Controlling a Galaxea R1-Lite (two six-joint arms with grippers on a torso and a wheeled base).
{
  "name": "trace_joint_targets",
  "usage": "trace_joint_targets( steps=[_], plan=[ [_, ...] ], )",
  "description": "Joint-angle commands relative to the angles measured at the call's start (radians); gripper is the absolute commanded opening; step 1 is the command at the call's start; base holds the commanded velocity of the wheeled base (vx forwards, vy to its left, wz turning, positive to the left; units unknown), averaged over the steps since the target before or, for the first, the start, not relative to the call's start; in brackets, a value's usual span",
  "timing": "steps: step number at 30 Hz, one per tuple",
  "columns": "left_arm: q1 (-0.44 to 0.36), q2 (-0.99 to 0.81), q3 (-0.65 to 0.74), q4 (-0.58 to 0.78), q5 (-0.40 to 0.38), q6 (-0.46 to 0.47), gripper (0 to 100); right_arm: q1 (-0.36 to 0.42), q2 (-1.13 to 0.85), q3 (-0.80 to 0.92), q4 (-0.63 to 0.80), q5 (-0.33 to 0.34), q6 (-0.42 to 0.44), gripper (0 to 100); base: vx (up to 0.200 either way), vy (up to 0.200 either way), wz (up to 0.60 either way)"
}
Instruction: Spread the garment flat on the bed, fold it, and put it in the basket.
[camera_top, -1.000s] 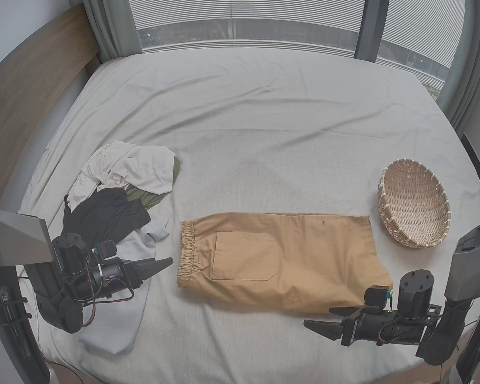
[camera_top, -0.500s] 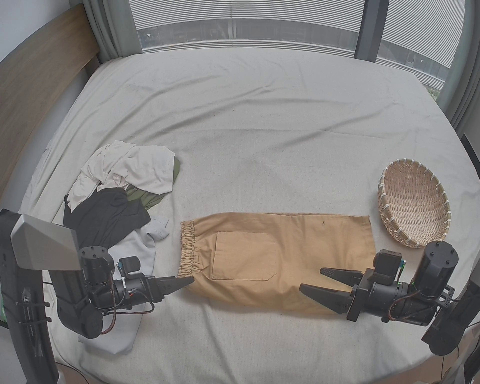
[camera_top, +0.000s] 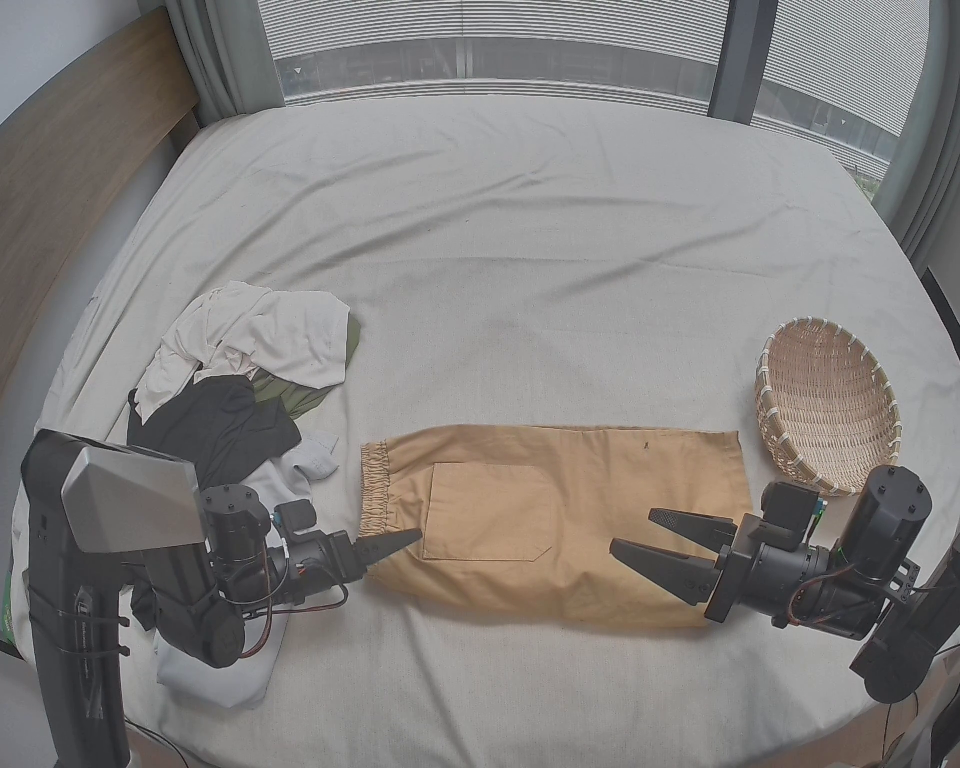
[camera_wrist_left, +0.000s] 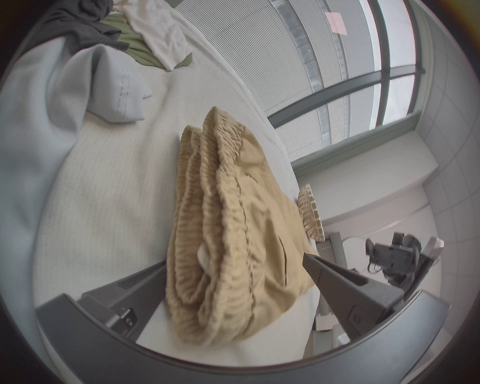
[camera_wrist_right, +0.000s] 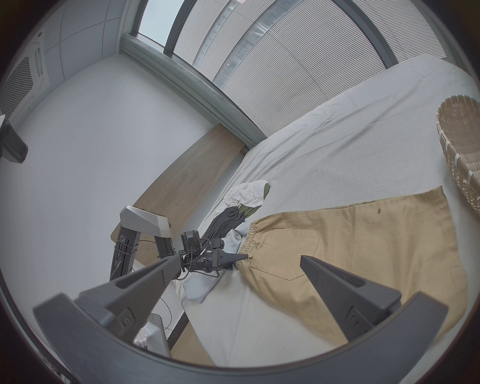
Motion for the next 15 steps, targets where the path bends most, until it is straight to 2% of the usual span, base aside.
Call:
trace_joint_targets(
  steps=[1, 6, 15],
  plan=[
    [-0.006, 0.029, -0.073, -0.001, 0.009, -0.051, 100, 0.000, -0.005, 0.000, -0.002, 0.001, 0.000, 100, 0.000, 0.000, 0.00],
    [-0.005, 0.058, -0.120, -0.001, 0.010, -0.061, 100, 0.000, -0.003, 0.000, -0.002, 0.001, 0.001, 100, 0.000, 0.000, 0.00],
    [-0.005, 0.071, -0.189, -0.002, 0.012, -0.188, 100, 0.000, -0.002, 0.003, -0.002, 0.003, 0.000, 100, 0.000, 0.000, 0.00]
  ],
)
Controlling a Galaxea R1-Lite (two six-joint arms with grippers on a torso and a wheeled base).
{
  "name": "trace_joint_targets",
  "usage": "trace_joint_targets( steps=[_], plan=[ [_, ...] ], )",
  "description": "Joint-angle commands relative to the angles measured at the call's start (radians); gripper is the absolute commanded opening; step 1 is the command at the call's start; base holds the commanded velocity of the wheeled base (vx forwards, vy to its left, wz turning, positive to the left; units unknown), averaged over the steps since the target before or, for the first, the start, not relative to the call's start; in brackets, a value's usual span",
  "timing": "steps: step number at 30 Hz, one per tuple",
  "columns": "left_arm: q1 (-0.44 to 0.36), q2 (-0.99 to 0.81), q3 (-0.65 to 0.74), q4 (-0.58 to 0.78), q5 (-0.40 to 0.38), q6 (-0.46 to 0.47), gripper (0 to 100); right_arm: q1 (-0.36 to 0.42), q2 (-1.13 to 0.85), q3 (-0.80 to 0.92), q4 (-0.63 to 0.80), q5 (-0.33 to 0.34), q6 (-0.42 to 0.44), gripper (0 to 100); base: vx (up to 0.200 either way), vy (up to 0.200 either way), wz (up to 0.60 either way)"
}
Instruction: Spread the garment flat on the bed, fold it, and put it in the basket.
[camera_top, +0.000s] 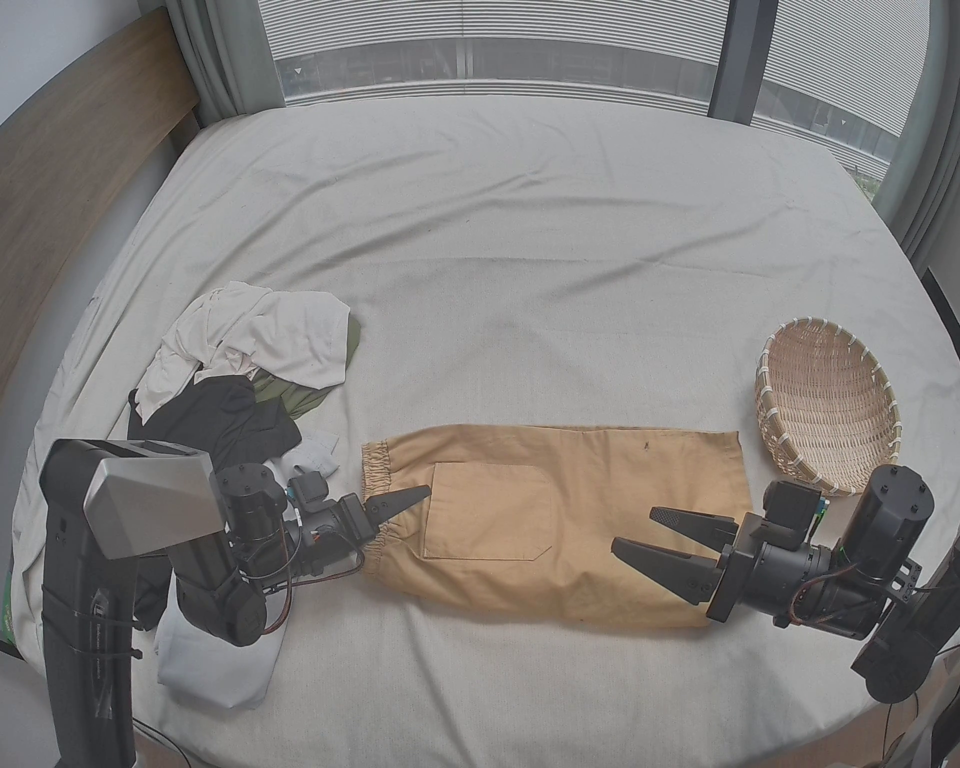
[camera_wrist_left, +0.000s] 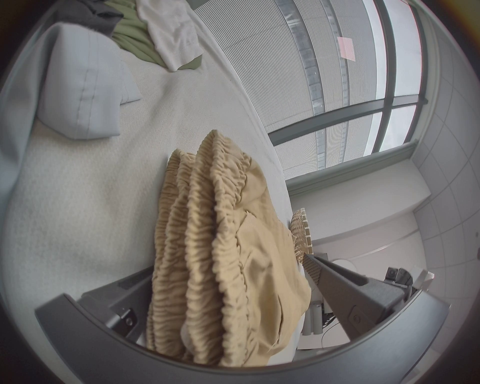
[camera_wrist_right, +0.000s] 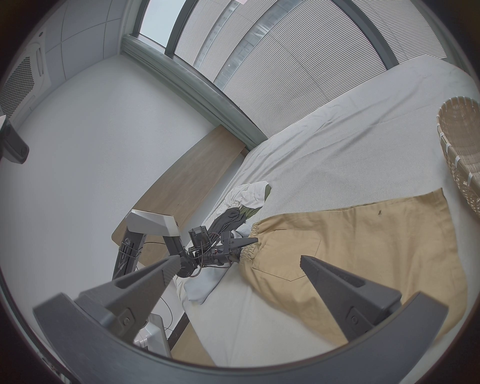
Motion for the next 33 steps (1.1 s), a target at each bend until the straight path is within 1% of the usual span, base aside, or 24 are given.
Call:
trace_joint_targets(
  steps=[1, 2, 10, 15, 19, 20, 21, 22, 23, 27, 31, 33],
  plan=[
    [0.001, 0.012, -0.020, 0.000, 0.002, -0.023, 100, 0.000, 0.001, 0.001, -0.001, 0.001, 0.000, 100, 0.000, 0.000, 0.00],
    [0.001, 0.012, -0.018, 0.000, 0.002, -0.025, 0, 0.000, 0.003, 0.001, -0.001, 0.001, 0.000, 100, 0.000, 0.000, 0.00],
    [0.001, 0.010, 0.023, 0.000, 0.002, -0.018, 0, 0.002, 0.003, 0.004, -0.001, 0.002, 0.000, 100, 0.000, 0.000, 0.00],
    [0.010, -0.030, 0.108, 0.000, 0.003, -0.003, 0, 0.000, 0.008, 0.006, -0.001, 0.002, 0.000, 100, 0.000, 0.000, 0.00],
    [0.039, -0.088, 0.197, 0.002, 0.003, 0.021, 0, 0.002, 0.014, 0.013, -0.001, 0.004, 0.000, 100, 0.000, 0.000, 0.00],
    [0.039, -0.088, 0.197, 0.002, 0.003, 0.021, 0, 0.002, 0.014, 0.013, -0.001, 0.004, 0.000, 100, 0.000, 0.000, 0.00],
    [0.048, -0.114, 0.240, 0.002, 0.002, 0.034, 0, 0.002, 0.017, 0.013, -0.001, 0.004, 0.000, 100, 0.000, 0.000, 0.00],
    [0.048, -0.116, 0.243, 0.002, 0.002, 0.035, 0, 0.000, 0.017, 0.013, -0.001, 0.004, 0.000, 100, 0.000, 0.000, 0.00],
    [0.051, -0.142, 0.282, 0.002, 0.003, 0.044, 0, 0.000, 0.024, 0.013, 0.001, 0.004, 0.001, 100, 0.000, 0.000, 0.00],
    [0.067, -0.159, 0.325, 0.002, 0.003, 0.061, 0, 0.000, 0.034, 0.015, -0.001, 0.004, 0.001, 100, 0.000, 0.000, 0.00],
    [0.102, -0.173, 0.385, 0.002, -0.003, 0.129, 0, -0.004, 0.043, 0.015, -0.001, 0.004, 0.000, 100, 0.000, 0.000, 0.00],
    [0.120, -0.194, 0.413, 0.002, -0.008, 0.143, 0, -0.012, 0.043, 0.015, -0.001, 0.004, 0.000, 100, 0.000, 0.000, 0.00]
  ],
)
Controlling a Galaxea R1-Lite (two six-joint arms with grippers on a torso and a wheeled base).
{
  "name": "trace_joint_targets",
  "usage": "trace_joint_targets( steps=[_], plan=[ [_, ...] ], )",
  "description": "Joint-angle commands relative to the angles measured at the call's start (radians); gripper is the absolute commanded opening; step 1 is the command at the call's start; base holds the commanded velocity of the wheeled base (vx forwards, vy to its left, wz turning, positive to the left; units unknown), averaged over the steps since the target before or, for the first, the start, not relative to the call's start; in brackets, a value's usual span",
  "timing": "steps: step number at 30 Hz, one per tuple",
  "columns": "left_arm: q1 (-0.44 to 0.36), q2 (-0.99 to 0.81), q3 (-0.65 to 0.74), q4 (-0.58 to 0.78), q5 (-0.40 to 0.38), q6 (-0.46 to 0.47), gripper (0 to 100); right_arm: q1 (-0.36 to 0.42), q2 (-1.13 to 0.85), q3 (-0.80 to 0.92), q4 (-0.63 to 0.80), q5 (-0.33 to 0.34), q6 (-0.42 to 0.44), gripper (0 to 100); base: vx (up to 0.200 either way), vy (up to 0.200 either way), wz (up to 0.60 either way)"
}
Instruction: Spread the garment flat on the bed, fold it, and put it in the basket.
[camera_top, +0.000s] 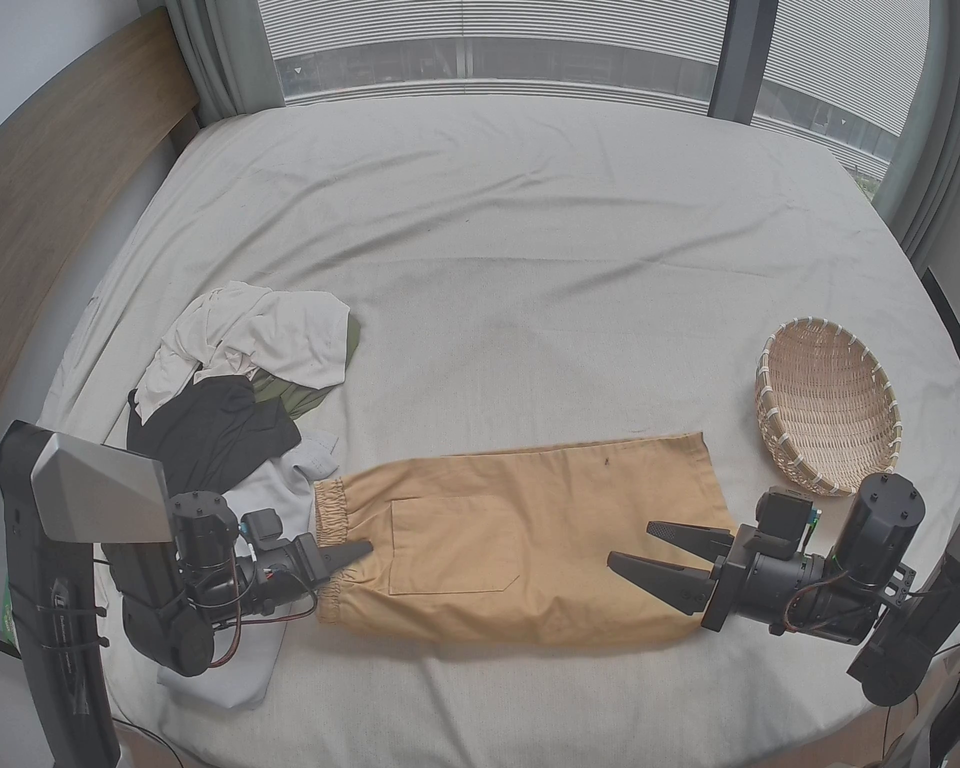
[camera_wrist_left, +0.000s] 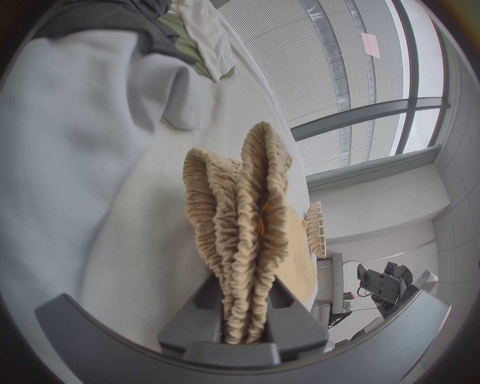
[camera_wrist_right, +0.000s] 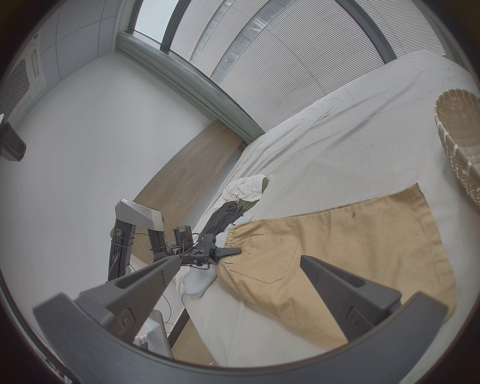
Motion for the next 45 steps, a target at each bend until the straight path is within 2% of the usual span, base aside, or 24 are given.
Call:
trace_joint_targets(
  steps=[1, 10, 15, 24, 27, 33, 45],
  plan=[
    [0.043, -0.064, 0.072, -0.001, -0.010, 0.020, 0, -0.013, 0.012, 0.000, -0.001, 0.000, 0.001, 100, 0.000, 0.000, 0.00],
    [0.125, -0.126, 0.164, -0.001, -0.047, 0.033, 0, -0.019, 0.013, -0.001, -0.001, 0.016, 0.001, 100, 0.000, 0.000, 0.00],
    [0.199, -0.127, 0.187, -0.001, -0.059, 0.070, 0, -0.019, 0.013, -0.001, -0.001, 0.016, 0.001, 100, 0.000, 0.000, 0.00],
    [0.323, -0.141, 0.213, -0.001, -0.155, 0.085, 0, -0.031, 0.015, -0.001, -0.001, 0.020, 0.001, 100, 0.000, 0.000, 0.00],
    [0.366, -0.175, 0.228, -0.002, -0.231, 0.084, 0, -0.037, 0.015, -0.003, -0.001, 0.023, 0.001, 100, 0.000, 0.000, 0.00],
    [0.354, -0.213, 0.228, -0.002, -0.257, 0.081, 0, -0.037, 0.021, -0.003, -0.001, 0.023, 0.001, 100, 0.000, 0.000, 0.00],
    [0.135, -0.235, 0.155, -0.002, -0.239, 0.075, 0, -0.046, 0.026, -0.009, -0.001, 0.023, 0.001, 100, 0.000, 0.000, 0.00]
  ],
)
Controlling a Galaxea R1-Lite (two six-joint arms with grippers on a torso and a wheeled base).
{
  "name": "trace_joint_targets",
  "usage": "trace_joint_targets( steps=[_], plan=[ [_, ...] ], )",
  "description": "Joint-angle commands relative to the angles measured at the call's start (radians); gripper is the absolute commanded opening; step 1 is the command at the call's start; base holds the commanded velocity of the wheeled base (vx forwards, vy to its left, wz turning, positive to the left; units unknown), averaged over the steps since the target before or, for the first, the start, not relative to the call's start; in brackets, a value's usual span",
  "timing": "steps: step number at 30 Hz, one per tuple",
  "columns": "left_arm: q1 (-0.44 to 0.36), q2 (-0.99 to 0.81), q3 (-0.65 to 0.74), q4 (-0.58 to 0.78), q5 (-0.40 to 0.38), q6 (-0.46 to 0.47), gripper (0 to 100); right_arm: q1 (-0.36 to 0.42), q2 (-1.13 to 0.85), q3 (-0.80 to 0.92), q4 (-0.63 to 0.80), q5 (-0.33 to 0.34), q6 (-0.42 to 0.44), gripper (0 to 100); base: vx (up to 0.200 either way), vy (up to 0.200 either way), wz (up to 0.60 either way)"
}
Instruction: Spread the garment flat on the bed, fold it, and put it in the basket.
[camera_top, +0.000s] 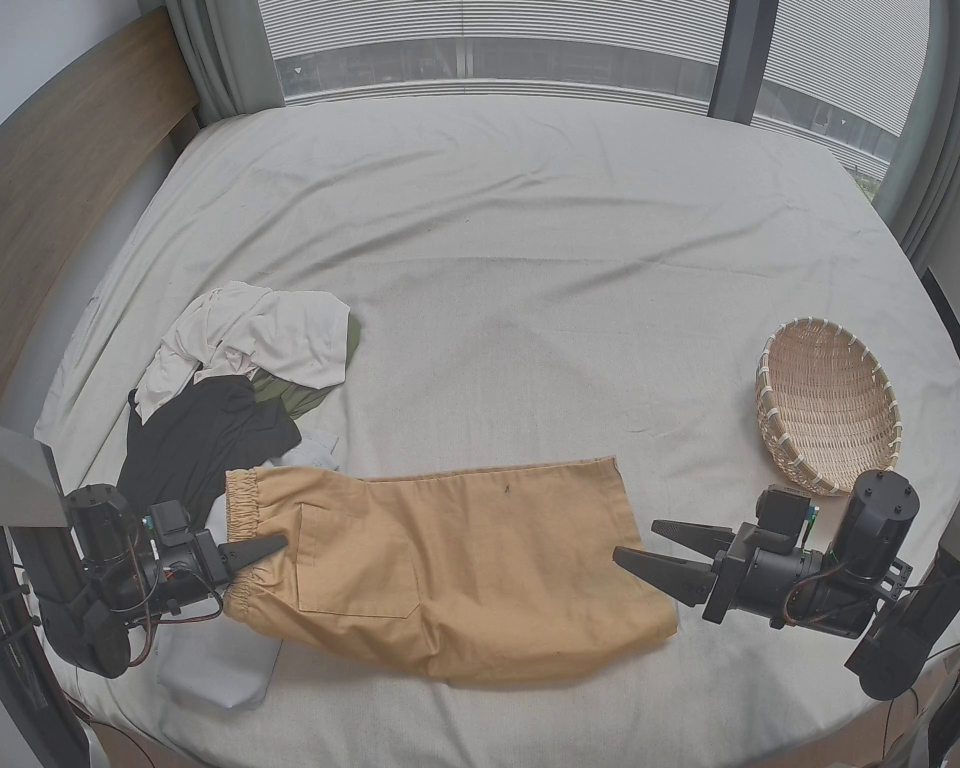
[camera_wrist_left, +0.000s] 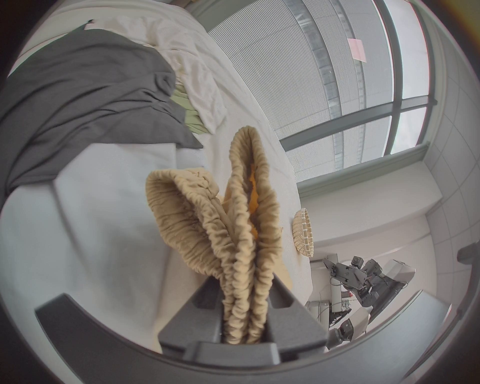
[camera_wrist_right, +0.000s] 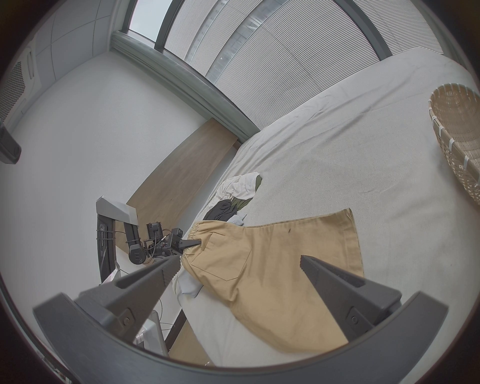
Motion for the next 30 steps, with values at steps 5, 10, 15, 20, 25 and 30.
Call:
trace_joint_targets(
  steps=[5, 10, 15, 20, 25, 30],
  plan=[
    [-0.158, -0.016, -0.062, -0.001, 0.048, -0.002, 0, -0.007, 0.002, -0.002, -0.001, 0.000, 0.000, 100, 0.000, 0.000, 0.00],
    [-0.227, -0.020, -0.082, -0.001, 0.061, -0.015, 0, -0.007, 0.002, -0.002, -0.001, 0.000, 0.000, 100, 0.000, 0.000, 0.00],
    [-0.301, -0.020, -0.150, 0.001, 0.083, -0.066, 0, -0.010, 0.002, -0.004, -0.001, 0.002, 0.000, 100, 0.000, 0.000, 0.00],
    [-0.386, -0.013, -0.227, 0.001, 0.176, -0.104, 0, -0.027, 0.002, -0.004, -0.001, 0.025, 0.000, 100, 0.000, 0.000, 0.00],
    [-0.454, -0.004, -0.288, 0.003, 0.187, -0.144, 0, -0.028, -0.001, -0.017, -0.001, 0.025, 0.003, 100, 0.000, 0.000, 0.00],
    [-0.497, 0.030, -0.351, 0.003, 0.207, -0.155, 0, -0.040, -0.005, -0.025, -0.001, 0.025, 0.003, 100, 0.000, 0.000, 0.00]
  ],
)
